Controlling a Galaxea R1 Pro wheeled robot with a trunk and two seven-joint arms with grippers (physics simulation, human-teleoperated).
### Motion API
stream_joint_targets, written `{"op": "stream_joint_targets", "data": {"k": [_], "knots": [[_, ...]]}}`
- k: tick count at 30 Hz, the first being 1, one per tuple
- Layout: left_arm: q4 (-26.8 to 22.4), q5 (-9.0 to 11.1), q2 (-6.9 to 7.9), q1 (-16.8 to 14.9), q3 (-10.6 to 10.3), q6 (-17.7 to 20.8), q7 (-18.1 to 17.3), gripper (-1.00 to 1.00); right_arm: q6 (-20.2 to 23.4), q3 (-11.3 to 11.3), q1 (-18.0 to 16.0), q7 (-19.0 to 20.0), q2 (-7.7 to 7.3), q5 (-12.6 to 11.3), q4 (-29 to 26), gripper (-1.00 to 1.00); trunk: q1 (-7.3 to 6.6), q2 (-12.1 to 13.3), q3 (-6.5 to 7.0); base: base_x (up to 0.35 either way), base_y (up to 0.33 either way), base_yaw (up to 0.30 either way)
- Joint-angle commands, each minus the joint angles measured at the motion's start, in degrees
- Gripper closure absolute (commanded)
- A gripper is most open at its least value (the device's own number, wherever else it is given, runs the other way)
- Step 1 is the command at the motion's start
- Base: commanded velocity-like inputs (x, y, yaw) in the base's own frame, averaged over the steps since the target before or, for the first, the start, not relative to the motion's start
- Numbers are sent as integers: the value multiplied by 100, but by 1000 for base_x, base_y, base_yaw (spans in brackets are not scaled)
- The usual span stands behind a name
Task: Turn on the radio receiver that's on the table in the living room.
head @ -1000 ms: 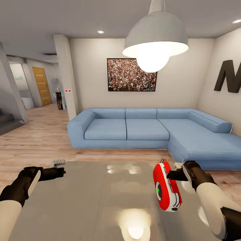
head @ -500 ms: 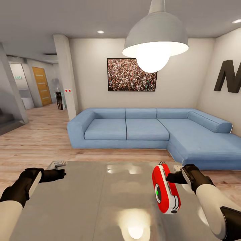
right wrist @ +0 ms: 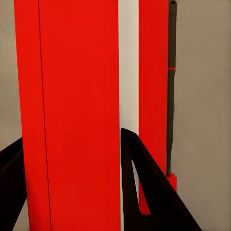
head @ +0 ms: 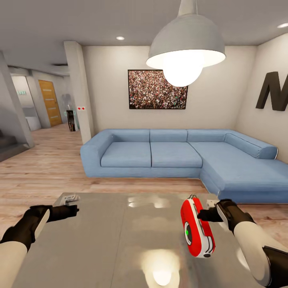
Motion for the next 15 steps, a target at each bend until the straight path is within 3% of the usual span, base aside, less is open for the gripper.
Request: {"op": "stream_joint_targets", "data": {"k": [1,7,15], "knots": [[21,1,0,0,0,-4,0,100,-37,-6,-3,0,0,-21,32,100,0,0,1,0,0,0],[210,1,0,0,1,-77,0,100,-370,-6,-3,-110,3,-23,271,100,0,0,1,0,0,0],[642,1,0,0,1,-582,0,100,-494,-6,-3,-249,8,-23,421,100,0,0,1,0,0,0]]}}
